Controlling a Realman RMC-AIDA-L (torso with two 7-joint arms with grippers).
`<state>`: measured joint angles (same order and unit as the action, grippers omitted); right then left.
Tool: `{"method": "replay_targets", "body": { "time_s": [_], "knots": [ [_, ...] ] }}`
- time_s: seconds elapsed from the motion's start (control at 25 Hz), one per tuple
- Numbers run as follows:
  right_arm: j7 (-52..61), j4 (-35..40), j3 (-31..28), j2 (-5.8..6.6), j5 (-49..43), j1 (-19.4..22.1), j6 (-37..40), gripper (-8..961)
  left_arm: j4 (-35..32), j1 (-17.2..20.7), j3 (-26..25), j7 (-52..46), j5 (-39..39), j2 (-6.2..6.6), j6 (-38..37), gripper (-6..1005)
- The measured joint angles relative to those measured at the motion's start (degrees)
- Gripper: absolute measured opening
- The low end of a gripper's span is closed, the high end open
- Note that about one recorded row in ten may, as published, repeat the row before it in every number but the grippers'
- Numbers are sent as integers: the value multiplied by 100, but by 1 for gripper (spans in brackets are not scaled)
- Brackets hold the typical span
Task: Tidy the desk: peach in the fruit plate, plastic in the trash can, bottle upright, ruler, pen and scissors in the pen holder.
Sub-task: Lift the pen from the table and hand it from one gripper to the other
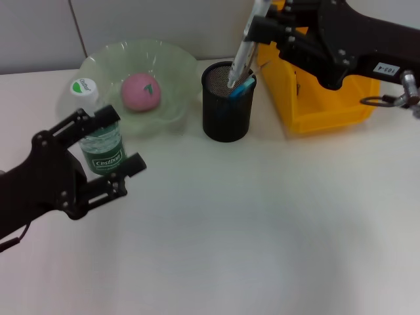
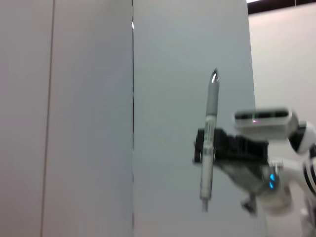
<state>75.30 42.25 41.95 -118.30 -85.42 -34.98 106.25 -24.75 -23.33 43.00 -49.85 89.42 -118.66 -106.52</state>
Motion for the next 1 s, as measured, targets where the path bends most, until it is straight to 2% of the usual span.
{"method": "replay_targets", "body": {
  "time_s": [0.12,0.24,0.36,0.44,0.52,0.68,0.8,0.84,1.0],
  "knots": [
    [-246,-702,-1,0,293,9,-11,138,263,-33,20,234,-379,-6,-150,792],
    [-382,-1407,-3,-26,590,-6,-54,139,350,-64,24,339,-440,-8,-179,790],
    [-363,-1728,-3,-40,743,-12,-74,140,768,-197,11,792,-643,-30,-351,788],
    [-301,-1956,54,-46,772,-18,-148,141,768,-197,11,792,-643,-30,-351,786],
    [-262,-1960,107,-48,704,-18,-212,141,947,-256,26,887,-935,-43,-515,785],
    [-214,-1644,424,-46,31,-16,-405,143,924,-351,75,683,-951,-16,-567,781],
    [-190,-1256,535,-39,-589,3,-434,144,724,-382,302,382,-933,2,-523,779],
    [-143,-1033,551,-29,-986,17,-435,144,554,-374,524,240,-930,9,-404,778],
    [-113,-830,553,-2,-1260,69,-408,146,234,-330,872,-114,-927,17,-102,775]
  ]
}}
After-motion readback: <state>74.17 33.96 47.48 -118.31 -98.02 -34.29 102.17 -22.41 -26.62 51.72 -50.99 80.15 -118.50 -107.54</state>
